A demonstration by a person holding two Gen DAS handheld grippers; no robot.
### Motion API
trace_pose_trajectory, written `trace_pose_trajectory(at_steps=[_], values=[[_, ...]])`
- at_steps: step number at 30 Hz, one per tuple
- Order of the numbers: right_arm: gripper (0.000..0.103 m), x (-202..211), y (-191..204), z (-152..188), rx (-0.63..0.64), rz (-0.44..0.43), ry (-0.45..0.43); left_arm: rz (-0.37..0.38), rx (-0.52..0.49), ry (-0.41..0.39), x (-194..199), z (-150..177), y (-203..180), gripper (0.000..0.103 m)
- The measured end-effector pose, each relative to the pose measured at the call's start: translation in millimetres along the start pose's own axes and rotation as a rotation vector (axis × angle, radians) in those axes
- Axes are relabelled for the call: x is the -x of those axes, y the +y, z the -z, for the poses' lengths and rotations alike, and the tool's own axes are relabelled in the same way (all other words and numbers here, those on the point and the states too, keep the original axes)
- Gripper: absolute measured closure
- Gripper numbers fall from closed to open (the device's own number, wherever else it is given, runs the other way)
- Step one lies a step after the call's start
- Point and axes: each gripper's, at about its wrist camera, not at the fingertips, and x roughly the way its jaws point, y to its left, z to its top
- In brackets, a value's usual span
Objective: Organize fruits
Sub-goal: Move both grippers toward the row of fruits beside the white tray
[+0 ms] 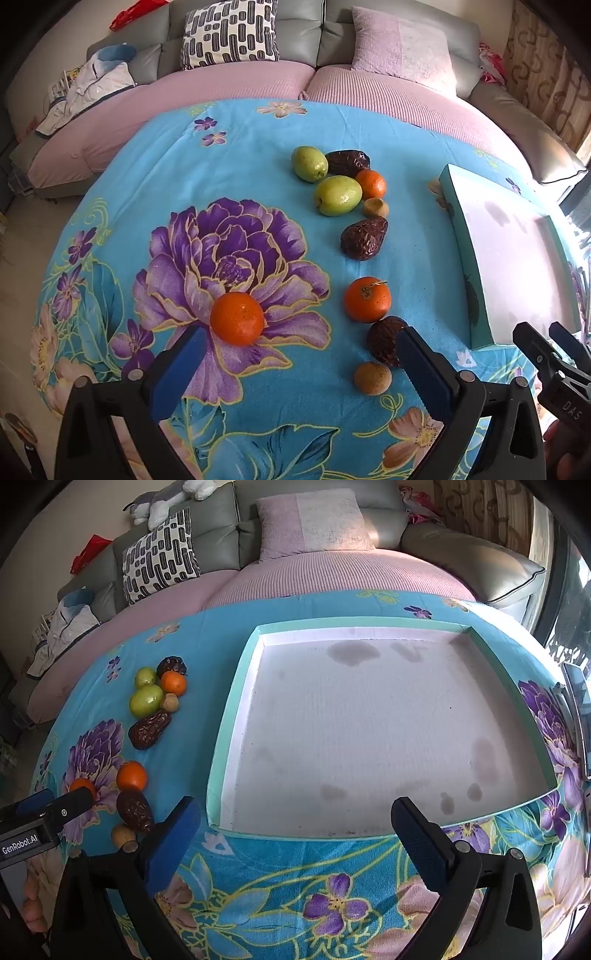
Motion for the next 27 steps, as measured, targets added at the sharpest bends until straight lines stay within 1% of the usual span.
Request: trace_pose_trajectory(at_steps=[5,13,16,20,27], values=[[0.001,-1.1,-2.5,-2.0,-0.005,-0.001,0.000,-0.004,-0.022,-0.011,-0.8,1.1,-1.9,0.000],[0.001,-1.3,-2.0,-0.3,-0.001,0.000,0.002,-0.002,-0.020,-0.024,0.7,0.3,2.1,0.000],[0.001,-2.0,-2.0,0.1,-0.001,0.003,0.005,-0.013,-0.032,-0.025,-1.9,1.3,1.7,0.000],[0.001,-2.3,-1.8,0.2,0.002,0.001,0.006,-0.038,-0.054,-0.045,-1.1,2.5,1.0,0.000],[0.001,-2.0,-2.5,0.2,-0.001,0.000,0.006,-0.050,-0.071,-0.066,0.6,2.2,0.9,0.000]])
